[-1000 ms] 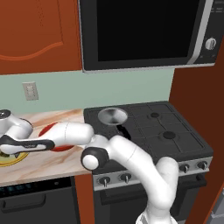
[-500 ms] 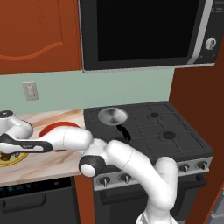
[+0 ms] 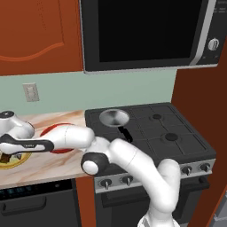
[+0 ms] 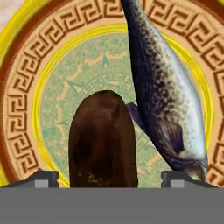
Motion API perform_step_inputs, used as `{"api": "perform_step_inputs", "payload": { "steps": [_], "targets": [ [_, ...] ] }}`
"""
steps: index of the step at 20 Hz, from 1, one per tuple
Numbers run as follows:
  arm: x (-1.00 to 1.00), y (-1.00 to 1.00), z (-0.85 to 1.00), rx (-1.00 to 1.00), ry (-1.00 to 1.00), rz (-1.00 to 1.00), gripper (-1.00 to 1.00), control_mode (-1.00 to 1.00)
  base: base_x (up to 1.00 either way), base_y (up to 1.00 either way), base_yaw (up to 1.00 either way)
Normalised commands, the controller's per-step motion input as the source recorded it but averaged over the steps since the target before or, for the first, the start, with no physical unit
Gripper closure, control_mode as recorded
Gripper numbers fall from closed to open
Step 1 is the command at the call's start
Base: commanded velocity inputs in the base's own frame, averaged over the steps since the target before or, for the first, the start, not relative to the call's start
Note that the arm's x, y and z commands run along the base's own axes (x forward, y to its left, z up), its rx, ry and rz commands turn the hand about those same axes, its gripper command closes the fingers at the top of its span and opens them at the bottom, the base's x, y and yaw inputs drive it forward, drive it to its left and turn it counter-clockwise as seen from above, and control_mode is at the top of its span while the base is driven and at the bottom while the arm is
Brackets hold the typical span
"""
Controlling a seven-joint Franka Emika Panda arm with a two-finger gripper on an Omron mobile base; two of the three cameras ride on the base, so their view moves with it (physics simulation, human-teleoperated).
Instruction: Place the fish on the plate and place the sweet potato on the same plate.
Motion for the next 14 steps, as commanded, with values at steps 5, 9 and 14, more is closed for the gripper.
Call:
{"api": "perform_step_inputs", "payload": {
  "steps": [5, 9, 14],
  "targets": [
    [0.00, 0.00, 0.37, -0.01, 0.03, 0.00, -1.00, -1.00, 0.00, 0.00, 0.00],
    [-0.04, -0.12, 0.41, 0.00, 0.06, 0.00, -1.00, -1.00, 0.00, 0.00, 0.00],
    [-0.20, -0.31, 0.22, 0.00, 0.03, 0.00, -1.00, -1.00, 0.00, 0.00, 0.00]
  ]
}}
